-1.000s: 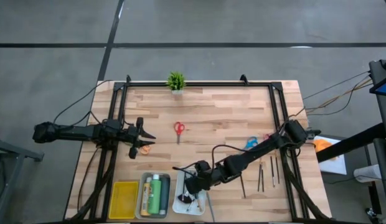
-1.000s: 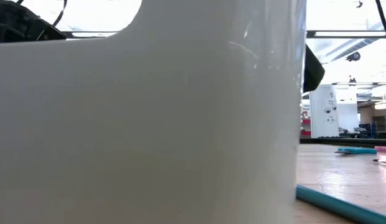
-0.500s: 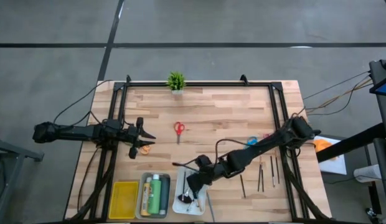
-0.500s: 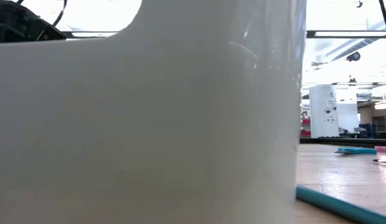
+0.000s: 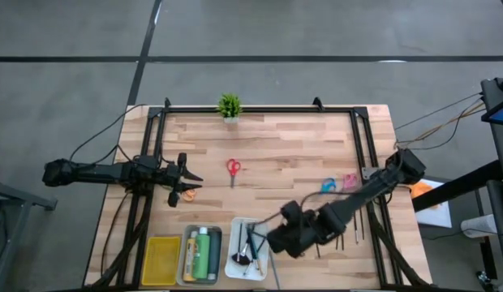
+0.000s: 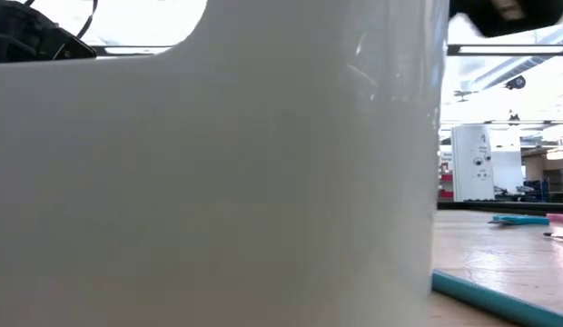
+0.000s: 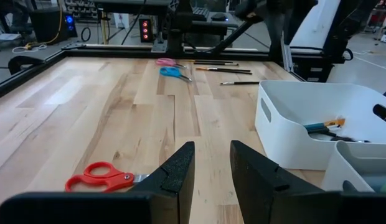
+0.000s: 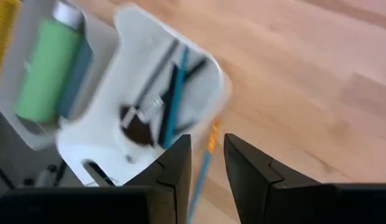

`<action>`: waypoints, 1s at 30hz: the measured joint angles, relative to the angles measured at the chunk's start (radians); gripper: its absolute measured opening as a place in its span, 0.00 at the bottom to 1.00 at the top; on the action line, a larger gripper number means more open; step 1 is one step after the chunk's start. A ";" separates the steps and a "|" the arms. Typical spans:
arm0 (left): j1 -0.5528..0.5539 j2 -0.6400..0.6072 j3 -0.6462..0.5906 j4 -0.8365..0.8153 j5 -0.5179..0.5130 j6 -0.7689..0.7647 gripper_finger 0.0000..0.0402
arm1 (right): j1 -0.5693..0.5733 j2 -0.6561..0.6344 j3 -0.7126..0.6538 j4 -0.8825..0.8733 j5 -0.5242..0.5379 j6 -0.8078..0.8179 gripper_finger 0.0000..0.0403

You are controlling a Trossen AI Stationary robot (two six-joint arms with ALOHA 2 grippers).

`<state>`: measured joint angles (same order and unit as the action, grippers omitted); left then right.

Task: Pick & Place Paint Supplies
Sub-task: Put the blue paint brush into the white bin

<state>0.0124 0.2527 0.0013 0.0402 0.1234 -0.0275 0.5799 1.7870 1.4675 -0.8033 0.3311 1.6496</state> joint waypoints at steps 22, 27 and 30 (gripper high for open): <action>0.000 0.000 0.000 0.000 0.000 0.000 0.26 | 0.193 0.009 -0.215 0.379 0.257 -0.110 0.23; 0.000 0.000 0.000 0.000 0.000 0.000 0.26 | 0.210 0.079 -0.250 0.552 0.267 -0.296 0.23; 0.000 0.000 0.000 0.000 0.000 0.000 0.26 | 0.227 0.143 -0.248 0.600 0.268 -0.449 0.23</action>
<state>0.0124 0.2523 0.0013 0.0399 0.1234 -0.0273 0.8069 1.9298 1.2193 -0.2033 0.5991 1.2011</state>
